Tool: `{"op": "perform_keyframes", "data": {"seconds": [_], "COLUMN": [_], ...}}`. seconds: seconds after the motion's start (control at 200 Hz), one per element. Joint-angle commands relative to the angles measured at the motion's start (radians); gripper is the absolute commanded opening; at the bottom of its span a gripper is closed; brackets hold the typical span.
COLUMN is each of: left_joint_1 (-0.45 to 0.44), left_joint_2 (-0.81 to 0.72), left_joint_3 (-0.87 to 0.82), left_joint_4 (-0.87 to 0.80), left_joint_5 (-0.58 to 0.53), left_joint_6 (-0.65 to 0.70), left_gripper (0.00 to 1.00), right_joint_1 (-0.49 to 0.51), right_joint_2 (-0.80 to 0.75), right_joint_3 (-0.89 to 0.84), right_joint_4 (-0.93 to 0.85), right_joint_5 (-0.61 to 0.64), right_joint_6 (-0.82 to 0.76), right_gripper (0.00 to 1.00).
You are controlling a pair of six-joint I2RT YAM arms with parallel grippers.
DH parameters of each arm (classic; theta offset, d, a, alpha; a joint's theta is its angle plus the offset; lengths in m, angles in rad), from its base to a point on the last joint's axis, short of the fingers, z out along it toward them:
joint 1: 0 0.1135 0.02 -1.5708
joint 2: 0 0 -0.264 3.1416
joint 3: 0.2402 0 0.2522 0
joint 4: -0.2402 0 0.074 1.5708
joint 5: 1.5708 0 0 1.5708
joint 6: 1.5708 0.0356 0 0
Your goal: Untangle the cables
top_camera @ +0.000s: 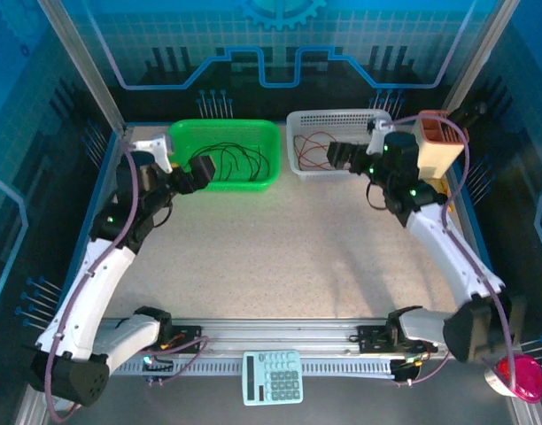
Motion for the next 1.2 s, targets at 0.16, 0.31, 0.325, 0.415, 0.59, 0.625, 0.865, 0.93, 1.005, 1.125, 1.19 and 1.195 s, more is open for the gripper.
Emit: {"op": "perform_keyframes", "data": {"seconds": [0.16, 0.31, 0.325, 0.415, 0.59, 0.625, 0.865, 0.93, 1.005, 1.125, 1.19, 1.195], "left_joint_1": [-0.005, -0.002, 0.0, 0.012, 0.018, 0.017, 0.086, 0.096, 0.101, 0.12, 0.14, 0.142], "left_joint_2": [-0.103, -0.055, -0.048, 0.028, 0.305, 0.34, 0.505, 0.563, 0.588, 0.579, 0.578, 0.579], "left_joint_3": [-0.388, -0.557, -0.572, -0.654, -0.724, -0.729, -0.743, -0.746, -0.733, -0.706, -0.684, -0.682], "left_joint_4": [0.407, 0.585, 0.607, 0.766, 1.139, 1.188, 1.385, 1.437, 1.433, 1.365, 1.323, 1.317], "left_joint_5": [-0.32, -0.405, -0.415, -0.391, -0.382, -0.381, -0.27, -0.239, -0.211, -0.172, -0.146, -0.144], "left_joint_6": [0.289, 0.381, 0.381, 0.391, 0.372, 0.39, 0.398, 0.396, 0.404, 0.389, 0.371, 0.369], "left_gripper": [0.99, 0.99, 0.99, 0.99, 0.99, 0.99, 0.99, 0.99, 1.0, 0.99, 0.99, 0.99], "right_joint_1": [0.009, 0.01, 0.01, -0.016, -0.031, -0.036, -0.111, -0.121, -0.117, -0.138, -0.178, -0.184], "right_joint_2": [-0.215, -0.204, -0.202, -0.185, -0.015, 0.015, 0.179, 0.269, 0.372, 0.33, 0.328, 0.327], "right_joint_3": [-0.395, -0.566, -0.583, -0.626, -0.636, -0.653, -0.765, -0.8, -0.836, -0.742, -0.676, -0.675], "right_joint_4": [0.118, 0.228, 0.254, 0.332, 0.551, 0.603, 1.027, 1.174, 1.38, 1.132, 0.99, 0.99], "right_joint_5": [0.274, 0.434, 0.45, 0.484, 0.511, 0.501, 0.348, 0.296, 0.264, 0.16, 0.105, 0.096], "right_joint_6": [-0.113, -0.173, -0.178, -0.207, -0.357, -0.38, -0.398, -0.41, -0.442, -0.442, -0.403, -0.4], "right_gripper": [1.0, 1.0, 1.0, 1.0, 1.0, 1.0, 1.0, 1.0, 1.0, 1.0, 1.0, 1.0]}}
